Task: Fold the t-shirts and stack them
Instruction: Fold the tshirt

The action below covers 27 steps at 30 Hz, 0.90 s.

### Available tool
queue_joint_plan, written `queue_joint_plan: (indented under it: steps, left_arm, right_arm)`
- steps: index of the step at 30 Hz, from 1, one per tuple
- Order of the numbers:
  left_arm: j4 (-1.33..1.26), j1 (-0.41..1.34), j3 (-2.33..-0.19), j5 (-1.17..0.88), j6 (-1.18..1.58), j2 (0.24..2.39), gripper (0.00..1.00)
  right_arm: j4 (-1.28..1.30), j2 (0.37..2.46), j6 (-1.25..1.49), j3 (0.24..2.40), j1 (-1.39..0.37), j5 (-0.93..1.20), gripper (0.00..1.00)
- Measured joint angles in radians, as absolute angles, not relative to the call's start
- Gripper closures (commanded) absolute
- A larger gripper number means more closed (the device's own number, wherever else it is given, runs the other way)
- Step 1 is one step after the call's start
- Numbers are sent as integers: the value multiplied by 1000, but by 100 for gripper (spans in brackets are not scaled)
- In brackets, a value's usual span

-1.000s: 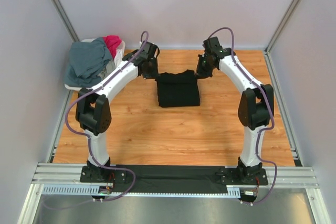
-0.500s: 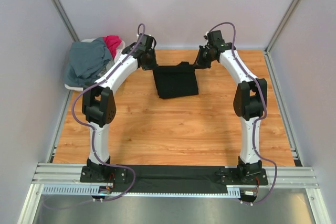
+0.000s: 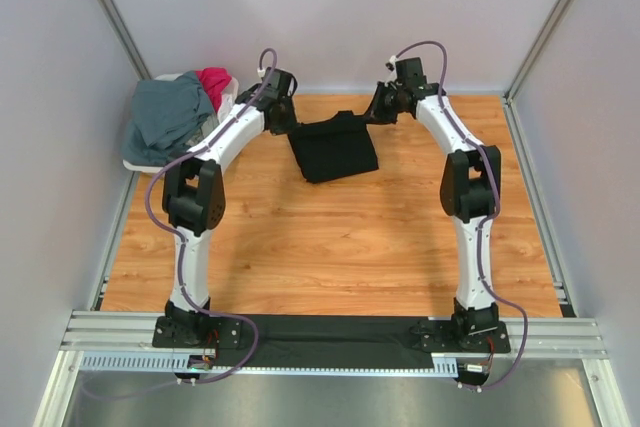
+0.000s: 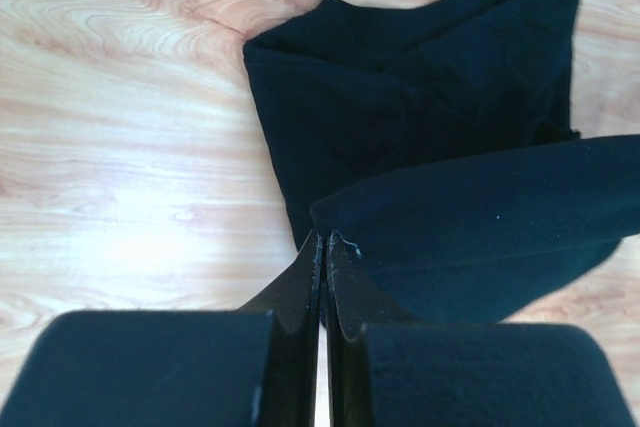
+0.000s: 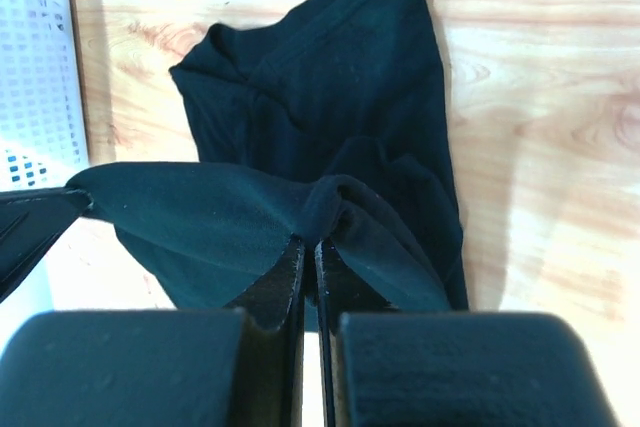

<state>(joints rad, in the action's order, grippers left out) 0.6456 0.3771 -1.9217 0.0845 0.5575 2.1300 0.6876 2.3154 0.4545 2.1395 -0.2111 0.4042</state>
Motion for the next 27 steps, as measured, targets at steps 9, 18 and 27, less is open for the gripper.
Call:
queue_joint_plan:
  steps: [9, 18, 27]
  left_arm:
    - [586, 350, -1943, 85, 599, 2224, 100]
    - [566, 310, -2032, 83, 606, 2329, 63]
    - [580, 284, -2034, 62, 587, 2292, 1]
  right_arm:
    - [556, 2430, 455, 2181, -198, 474, 94]
    - [414, 2549, 466, 2283, -177, 535, 41]
    - [348, 2527, 471, 2299, -163, 578, 43]
